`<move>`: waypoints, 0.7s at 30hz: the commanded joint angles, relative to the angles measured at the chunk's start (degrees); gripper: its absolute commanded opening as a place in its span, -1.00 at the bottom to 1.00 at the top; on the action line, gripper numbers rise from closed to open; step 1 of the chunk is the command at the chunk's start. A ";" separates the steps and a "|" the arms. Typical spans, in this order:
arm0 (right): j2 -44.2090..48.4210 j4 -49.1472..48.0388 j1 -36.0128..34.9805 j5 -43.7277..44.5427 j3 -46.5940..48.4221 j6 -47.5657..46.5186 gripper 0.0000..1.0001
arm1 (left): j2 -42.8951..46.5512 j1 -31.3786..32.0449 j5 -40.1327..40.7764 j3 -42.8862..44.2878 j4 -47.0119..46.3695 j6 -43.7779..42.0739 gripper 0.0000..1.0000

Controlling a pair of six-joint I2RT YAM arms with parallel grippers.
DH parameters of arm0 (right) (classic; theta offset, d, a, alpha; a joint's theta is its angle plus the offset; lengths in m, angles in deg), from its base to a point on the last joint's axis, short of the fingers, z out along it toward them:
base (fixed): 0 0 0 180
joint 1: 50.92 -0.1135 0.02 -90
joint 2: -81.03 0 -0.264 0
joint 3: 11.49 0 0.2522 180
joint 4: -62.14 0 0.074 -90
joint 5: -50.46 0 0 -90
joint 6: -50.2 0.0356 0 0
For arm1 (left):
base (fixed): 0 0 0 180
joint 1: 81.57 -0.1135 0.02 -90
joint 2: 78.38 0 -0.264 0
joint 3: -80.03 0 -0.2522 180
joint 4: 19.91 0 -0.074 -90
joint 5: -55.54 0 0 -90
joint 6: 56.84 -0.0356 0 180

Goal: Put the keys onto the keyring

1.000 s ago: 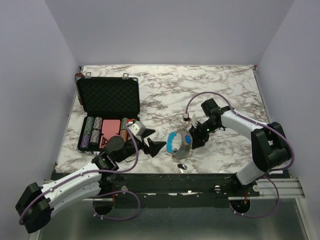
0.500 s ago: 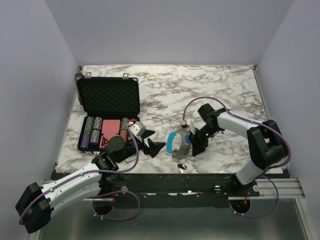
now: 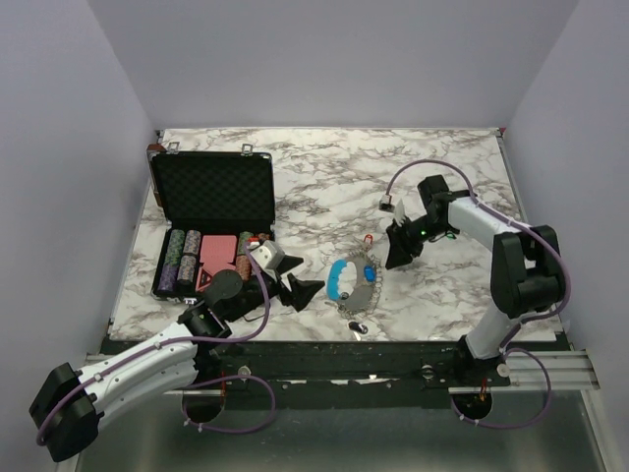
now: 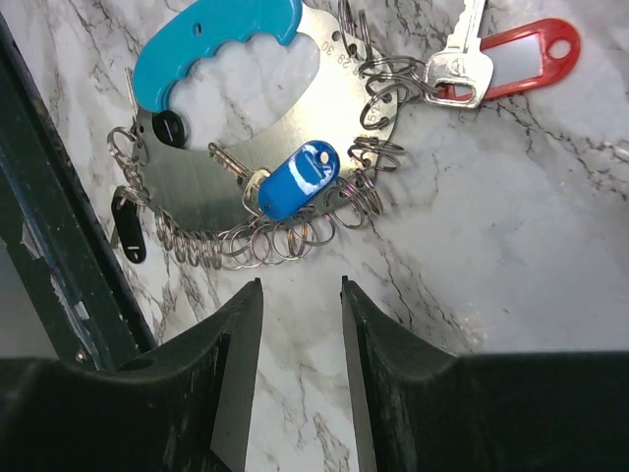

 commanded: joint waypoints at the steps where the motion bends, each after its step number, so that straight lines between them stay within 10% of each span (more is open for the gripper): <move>1: -3.73 -1.94 -0.49 -2.37 0.65 1.13 -0.09 | 0.51 -0.30 0.52 -0.71 -0.01 0.22 0.84; 12: -7.68 -5.72 -0.66 -1.14 1.70 3.59 -0.14 | -0.28 -0.30 0.26 -1.41 -1.50 0.92 0.84; 21: -4.35 -4.05 -3.74 -0.97 -1.72 -12.91 -0.06 | -0.28 -0.30 0.35 -1.50 -1.50 0.75 0.85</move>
